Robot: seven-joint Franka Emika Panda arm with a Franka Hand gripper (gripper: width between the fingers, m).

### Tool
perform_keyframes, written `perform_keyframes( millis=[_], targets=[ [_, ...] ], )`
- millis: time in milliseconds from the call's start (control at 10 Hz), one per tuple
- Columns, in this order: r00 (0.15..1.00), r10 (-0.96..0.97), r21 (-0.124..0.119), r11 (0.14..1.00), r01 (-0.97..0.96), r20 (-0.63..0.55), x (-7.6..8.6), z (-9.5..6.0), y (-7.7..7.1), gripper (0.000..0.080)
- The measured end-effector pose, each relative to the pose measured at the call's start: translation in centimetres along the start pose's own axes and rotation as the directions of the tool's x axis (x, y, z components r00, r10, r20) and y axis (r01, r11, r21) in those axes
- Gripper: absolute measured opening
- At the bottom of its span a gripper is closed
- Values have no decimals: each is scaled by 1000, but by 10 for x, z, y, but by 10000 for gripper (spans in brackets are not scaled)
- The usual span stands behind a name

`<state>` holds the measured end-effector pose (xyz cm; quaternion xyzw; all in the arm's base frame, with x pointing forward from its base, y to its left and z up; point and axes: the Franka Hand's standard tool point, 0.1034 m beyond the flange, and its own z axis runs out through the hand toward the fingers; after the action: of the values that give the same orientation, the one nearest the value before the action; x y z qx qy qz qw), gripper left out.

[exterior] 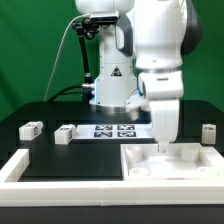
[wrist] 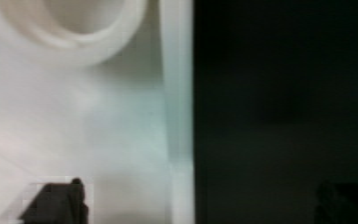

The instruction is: Assemble one leg

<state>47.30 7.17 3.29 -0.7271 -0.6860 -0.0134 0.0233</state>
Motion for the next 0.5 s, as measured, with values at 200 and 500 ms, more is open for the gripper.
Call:
perform_keyframes(
  millis=[200, 500],
  targets=[
    [999, 42, -11, 999, -42, 6, 11, -14, -9, 649],
    [998, 63, -27, 998, -63, 2, 17, -22, -4, 649]
  ],
)
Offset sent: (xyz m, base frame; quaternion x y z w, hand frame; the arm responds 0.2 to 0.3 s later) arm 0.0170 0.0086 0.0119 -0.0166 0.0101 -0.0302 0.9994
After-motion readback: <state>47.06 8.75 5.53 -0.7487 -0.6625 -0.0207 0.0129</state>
